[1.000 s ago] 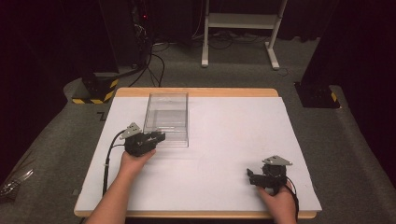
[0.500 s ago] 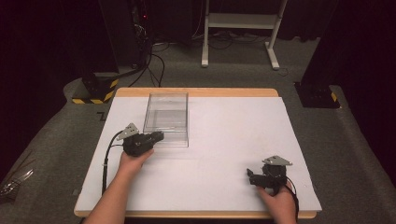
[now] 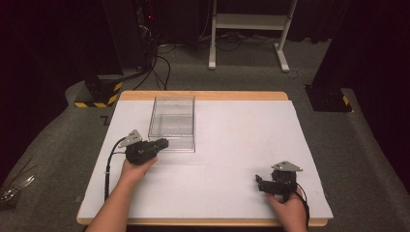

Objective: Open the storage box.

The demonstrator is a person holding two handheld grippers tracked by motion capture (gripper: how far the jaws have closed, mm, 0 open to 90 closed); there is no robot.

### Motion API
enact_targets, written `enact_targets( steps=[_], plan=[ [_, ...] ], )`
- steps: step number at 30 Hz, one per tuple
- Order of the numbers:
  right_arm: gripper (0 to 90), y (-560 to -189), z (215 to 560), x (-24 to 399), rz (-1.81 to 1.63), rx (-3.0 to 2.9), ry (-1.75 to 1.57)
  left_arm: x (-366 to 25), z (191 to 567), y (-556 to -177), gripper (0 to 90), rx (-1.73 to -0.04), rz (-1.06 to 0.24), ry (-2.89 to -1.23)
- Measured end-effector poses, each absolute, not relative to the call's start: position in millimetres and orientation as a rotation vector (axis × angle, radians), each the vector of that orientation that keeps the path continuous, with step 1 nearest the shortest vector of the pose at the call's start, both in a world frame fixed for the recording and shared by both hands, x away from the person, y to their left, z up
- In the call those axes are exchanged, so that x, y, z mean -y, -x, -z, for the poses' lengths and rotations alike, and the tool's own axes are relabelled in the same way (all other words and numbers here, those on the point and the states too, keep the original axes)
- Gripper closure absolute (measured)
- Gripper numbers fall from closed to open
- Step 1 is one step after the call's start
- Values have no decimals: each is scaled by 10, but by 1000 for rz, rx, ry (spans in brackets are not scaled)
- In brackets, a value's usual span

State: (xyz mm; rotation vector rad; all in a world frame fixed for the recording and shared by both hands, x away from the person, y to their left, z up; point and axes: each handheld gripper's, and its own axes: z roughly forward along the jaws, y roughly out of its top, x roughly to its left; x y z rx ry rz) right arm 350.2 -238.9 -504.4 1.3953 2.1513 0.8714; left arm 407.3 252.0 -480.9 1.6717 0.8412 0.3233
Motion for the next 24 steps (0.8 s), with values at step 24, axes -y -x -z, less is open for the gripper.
enact_targets(
  steps=[24],
  plan=[
    [111,-3502,5043,2389,-872,-2151,-1396,-2561,4834,-3803,806,-791,-291,-1673]
  ],
)
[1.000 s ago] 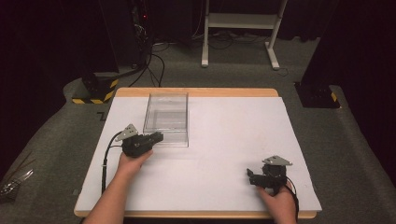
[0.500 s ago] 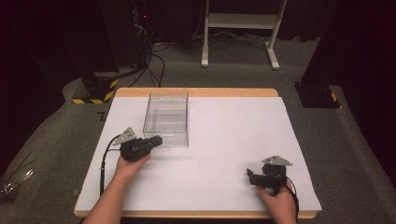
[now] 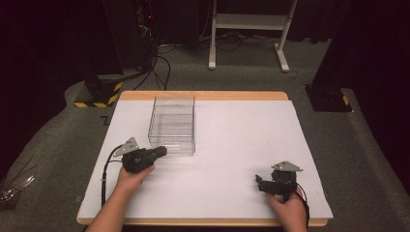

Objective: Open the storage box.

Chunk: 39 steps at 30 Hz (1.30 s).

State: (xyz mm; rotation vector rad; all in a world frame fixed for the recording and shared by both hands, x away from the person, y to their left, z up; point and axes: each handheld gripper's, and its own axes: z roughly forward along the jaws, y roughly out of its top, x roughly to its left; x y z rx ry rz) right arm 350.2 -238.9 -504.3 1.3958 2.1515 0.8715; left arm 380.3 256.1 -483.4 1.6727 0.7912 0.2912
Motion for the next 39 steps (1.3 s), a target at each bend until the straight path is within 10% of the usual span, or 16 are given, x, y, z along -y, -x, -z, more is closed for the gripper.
enact_targets(
  steps=[39],
  plan=[
    [111,-3502,5044,2389,-871,-2152,-1395,-2532,4814,-3295,832,-711,-221,-1742]
  ],
)
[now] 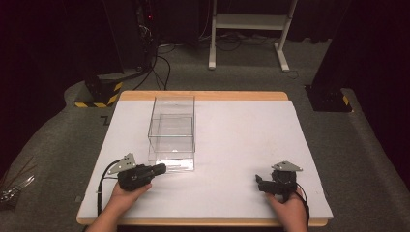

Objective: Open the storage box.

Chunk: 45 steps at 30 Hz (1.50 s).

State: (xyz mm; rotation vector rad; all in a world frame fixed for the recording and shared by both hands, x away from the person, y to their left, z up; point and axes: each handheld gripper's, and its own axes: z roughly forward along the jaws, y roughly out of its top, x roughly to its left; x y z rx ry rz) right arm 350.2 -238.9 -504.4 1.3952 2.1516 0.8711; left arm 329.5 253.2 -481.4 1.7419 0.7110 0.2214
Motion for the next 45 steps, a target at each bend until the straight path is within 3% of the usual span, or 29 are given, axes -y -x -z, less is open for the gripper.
enact_targets(
  steps=[45],
  plan=[
    [113,-3499,5043,2386,-869,-2149,-1393,-2715,4863,-2897,840,-617,-110,-1757]
  ],
)
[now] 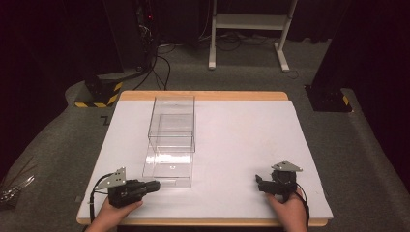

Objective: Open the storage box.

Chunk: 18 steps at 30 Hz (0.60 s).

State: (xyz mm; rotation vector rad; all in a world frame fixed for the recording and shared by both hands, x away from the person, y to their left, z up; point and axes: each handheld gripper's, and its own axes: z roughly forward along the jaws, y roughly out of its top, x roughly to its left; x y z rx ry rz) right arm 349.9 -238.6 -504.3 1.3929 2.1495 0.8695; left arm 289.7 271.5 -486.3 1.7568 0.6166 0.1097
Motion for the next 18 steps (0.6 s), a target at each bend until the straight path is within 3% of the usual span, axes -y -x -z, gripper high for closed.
enact_targets(
  steps=[18],
  plan=[
    [114,-3499,5043,2385,-868,-2148,-1391,-2824,4788,-2821,730,-624,-142,-1725]
  ],
)
